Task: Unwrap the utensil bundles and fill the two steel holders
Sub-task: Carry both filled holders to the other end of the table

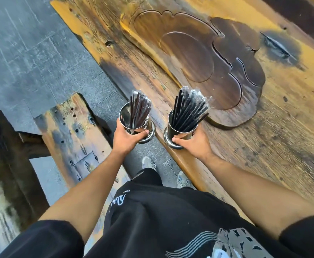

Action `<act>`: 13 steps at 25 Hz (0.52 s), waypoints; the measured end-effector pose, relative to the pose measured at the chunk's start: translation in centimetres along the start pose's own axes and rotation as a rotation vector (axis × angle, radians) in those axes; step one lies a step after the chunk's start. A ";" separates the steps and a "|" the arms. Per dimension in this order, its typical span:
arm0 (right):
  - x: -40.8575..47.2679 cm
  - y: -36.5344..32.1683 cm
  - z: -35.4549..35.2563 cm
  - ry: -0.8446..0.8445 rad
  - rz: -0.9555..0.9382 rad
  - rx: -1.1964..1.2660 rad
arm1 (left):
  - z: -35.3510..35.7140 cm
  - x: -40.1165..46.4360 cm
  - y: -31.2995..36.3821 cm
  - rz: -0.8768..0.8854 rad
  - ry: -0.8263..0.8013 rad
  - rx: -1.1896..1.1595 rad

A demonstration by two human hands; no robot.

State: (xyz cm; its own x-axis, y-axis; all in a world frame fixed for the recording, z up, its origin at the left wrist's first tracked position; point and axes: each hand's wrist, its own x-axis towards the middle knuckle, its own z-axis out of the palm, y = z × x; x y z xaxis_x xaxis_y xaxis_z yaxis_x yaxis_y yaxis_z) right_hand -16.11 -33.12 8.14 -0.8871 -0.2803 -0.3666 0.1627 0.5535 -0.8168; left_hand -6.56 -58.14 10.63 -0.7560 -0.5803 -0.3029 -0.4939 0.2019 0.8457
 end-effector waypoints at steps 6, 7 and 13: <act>6.7 -5.9 4.5 0.173 0.028 0.018 | -4.1 12.9 1.5 0.101 -0.146 0.032; 7.8 -6.8 5.4 0.217 0.039 0.018 | -4.7 15.4 1.9 0.120 -0.180 0.028; 12.1 -11.7 9.2 0.386 0.124 0.064 | -6.7 25.3 4.9 0.198 -0.363 0.076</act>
State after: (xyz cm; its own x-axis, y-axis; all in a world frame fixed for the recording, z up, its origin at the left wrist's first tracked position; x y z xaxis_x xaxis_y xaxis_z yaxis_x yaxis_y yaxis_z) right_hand -24.75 -50.14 9.16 -0.9539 0.1070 -0.2805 0.2948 0.5111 -0.8074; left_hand -25.25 -77.11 10.09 -0.9351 -0.2118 -0.2841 -0.3437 0.3469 0.8727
